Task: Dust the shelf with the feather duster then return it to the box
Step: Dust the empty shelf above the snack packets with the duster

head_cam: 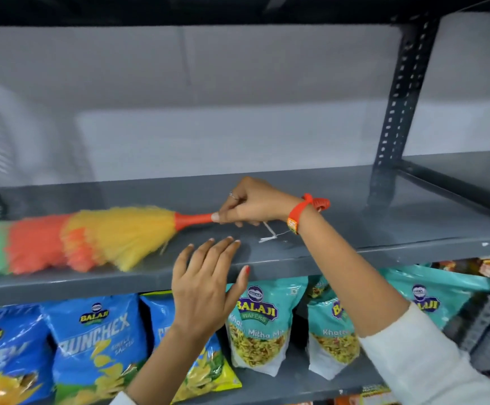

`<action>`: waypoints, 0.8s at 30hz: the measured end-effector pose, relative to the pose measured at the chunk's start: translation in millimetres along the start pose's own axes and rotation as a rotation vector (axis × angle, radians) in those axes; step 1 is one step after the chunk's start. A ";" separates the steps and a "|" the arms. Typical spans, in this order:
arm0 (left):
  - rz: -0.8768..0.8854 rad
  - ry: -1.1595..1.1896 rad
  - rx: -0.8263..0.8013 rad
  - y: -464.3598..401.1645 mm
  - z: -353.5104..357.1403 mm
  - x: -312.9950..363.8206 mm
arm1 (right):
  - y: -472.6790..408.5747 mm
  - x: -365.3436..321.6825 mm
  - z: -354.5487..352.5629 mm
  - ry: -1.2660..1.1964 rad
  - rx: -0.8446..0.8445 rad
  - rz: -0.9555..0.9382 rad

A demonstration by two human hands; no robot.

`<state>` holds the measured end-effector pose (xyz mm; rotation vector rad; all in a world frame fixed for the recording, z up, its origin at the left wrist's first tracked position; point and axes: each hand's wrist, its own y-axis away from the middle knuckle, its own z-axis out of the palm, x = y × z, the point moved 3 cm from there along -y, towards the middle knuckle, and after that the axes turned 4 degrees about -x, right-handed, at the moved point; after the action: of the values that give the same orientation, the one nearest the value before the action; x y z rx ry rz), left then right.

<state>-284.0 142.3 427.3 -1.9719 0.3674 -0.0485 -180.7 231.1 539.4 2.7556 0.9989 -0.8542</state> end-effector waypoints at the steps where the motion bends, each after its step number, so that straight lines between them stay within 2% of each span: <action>1: 0.002 -0.008 0.023 -0.1 0.9 0.5 | -1.1 1.3 0.6 0.003 0.006 -0.003; 5: -0.013 -0.030 0.085 0.1 4.5 4.4 | -11.1 9.0 3.2 0.072 -0.022 0.037; 10: -0.021 -0.040 0.111 -1.6 6.8 6.0 | -33.7 25.2 0.9 0.073 0.024 0.143; 13: -0.030 -0.035 0.108 -0.6 6.7 5.5 | -47.1 30.8 -2.6 0.196 0.130 0.199; 17: -0.023 -0.021 0.076 0.1 6.2 4.9 | -56.9 29.2 -10.0 0.505 0.376 0.268; 24: -0.040 0.052 0.071 -1.5 3.3 8.6 | -52.1 36.9 -16.5 0.342 0.423 0.258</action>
<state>-274.7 143.4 426.2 -1.9106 0.3553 -0.1364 -181.6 297.1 539.0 3.3770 0.5172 -0.6260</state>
